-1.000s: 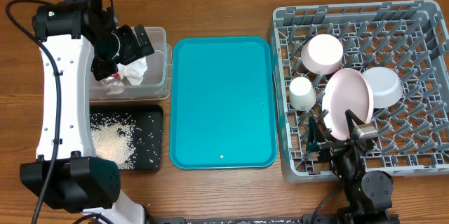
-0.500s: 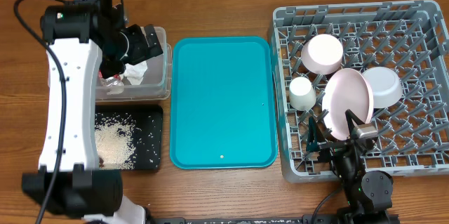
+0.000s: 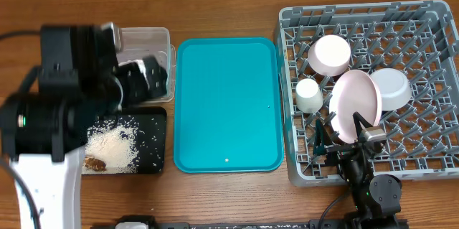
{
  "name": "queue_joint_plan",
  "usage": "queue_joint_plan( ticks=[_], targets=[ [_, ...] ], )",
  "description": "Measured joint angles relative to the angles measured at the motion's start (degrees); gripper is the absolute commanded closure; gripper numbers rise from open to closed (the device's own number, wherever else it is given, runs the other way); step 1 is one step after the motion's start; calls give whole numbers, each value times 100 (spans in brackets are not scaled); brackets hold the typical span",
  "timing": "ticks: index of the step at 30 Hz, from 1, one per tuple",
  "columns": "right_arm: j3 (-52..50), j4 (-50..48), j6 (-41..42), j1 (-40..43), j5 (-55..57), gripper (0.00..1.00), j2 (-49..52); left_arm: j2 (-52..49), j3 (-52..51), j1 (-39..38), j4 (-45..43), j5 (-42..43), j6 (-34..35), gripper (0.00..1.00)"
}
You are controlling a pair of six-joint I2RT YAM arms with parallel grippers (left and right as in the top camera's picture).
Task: Sort waste into correct bins and load items into the dishwasher
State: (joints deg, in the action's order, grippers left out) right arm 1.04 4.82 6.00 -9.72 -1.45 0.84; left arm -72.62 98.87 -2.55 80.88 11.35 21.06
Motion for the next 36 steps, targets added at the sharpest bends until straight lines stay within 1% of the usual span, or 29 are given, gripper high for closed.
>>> queue_joint_plan(
  ticks=[8, 11, 14, 17, 22, 27, 31, 33, 36],
  targets=[
    [0, 11, -2, 0, 0, 0, 0, 1419, -1613, 0, -35, -131, 0, 0],
    [2, 13, 0, -2, -2, 0, 0, 2002, -2339, 0, -374, -175, 0, 0],
    [0, 20, -2, 0, -2, 0, 0, 2559, -3117, 0, -1169, -205, 2, 0],
    [0, 22, 0, 0, -2, 0, 0, 3014, -3875, 0, -2173, -219, 2, 0],
    [0, 24, -2, 0, -2, 0, 0, 3722, -5233, 0, -4376, -214, 7, 0],
    [0, 28, 0, 0, -2, 0, 0, 4446, -6516, 0, -6203, -192, 7, 0],
    [2, 28, -4, 0, 0, 0, 0, 5060, -7464, 0, -7228, -225, 4, 0],
    [2, 28, -2, 0, 0, 0, 0, 5335, -7882, 0, -7497, -297, 4, 0],
    [2, 31, 0, 2, -2, 0, 0, 5733, -8507, 0, -7646, -457, 4, 0]
  ],
)
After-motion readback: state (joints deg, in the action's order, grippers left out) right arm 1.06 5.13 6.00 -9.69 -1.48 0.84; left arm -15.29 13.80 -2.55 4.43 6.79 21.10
